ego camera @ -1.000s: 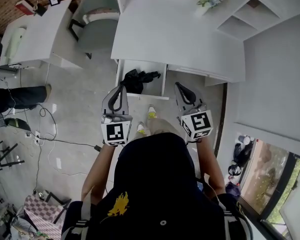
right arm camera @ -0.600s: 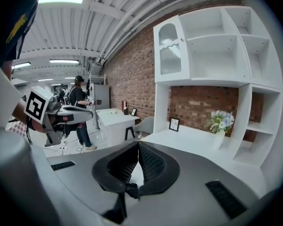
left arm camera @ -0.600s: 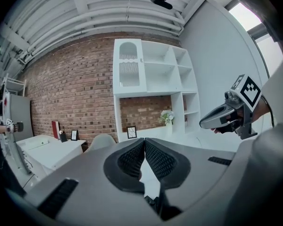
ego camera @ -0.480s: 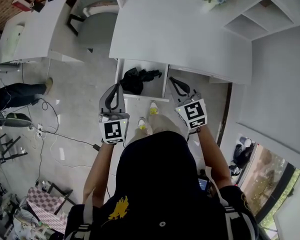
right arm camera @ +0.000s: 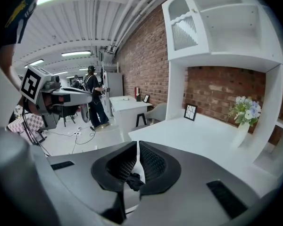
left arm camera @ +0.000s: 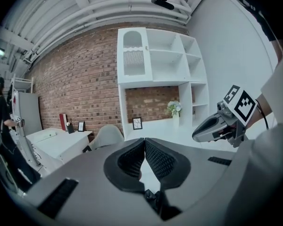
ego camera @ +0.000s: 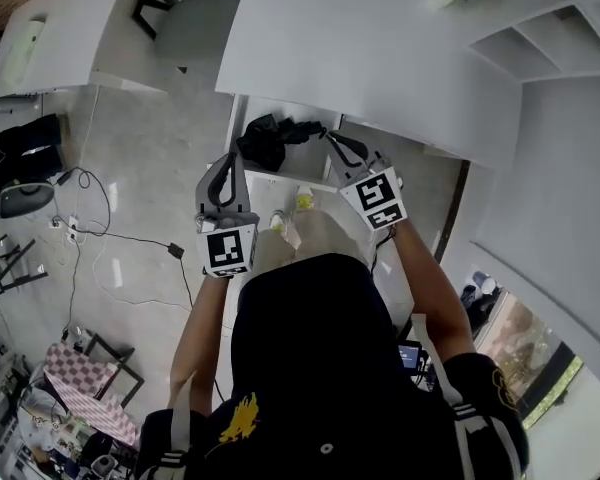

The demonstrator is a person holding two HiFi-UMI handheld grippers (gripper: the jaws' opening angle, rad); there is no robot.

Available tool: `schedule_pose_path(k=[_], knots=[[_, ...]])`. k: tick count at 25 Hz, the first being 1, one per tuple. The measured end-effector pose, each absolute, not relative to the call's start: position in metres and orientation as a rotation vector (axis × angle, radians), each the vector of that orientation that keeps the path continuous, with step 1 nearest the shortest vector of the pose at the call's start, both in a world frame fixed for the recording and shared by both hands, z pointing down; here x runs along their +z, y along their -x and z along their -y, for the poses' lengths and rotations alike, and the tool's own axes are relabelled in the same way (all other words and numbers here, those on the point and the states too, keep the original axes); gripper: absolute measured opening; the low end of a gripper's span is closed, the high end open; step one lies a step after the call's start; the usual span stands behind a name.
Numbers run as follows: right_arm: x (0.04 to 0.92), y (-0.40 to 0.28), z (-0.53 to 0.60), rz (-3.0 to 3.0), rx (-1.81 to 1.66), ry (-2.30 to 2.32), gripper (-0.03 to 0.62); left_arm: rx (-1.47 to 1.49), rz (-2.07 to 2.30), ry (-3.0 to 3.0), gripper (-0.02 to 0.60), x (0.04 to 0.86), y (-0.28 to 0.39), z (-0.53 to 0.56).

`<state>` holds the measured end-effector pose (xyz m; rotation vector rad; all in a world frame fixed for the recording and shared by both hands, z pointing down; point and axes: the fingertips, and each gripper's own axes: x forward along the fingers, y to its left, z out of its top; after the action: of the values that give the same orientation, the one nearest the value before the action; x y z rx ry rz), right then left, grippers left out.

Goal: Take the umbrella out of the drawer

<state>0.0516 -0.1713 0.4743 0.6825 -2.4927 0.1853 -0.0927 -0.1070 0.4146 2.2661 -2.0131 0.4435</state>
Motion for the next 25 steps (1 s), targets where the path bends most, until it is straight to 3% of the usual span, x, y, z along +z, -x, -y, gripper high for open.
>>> schedule_pose_path(k=[9,18,25], knots=[[0.531,-0.015,0.168,2.416,0.194,-0.544,0.086,0.399,2.03,-2.206,0.018,0.438,0.109,0.1],[0.596,0.021,0.163,2.298,0.134,-0.404,0.201,0.394,1.928,-2.265,0.018,0.463,0.115,0.1],[0.688,0.033,0.153,2.096,-0.145,-0.177,0.281,0.284,1.964,-2.196,0.018,0.479,0.124,0.109]])
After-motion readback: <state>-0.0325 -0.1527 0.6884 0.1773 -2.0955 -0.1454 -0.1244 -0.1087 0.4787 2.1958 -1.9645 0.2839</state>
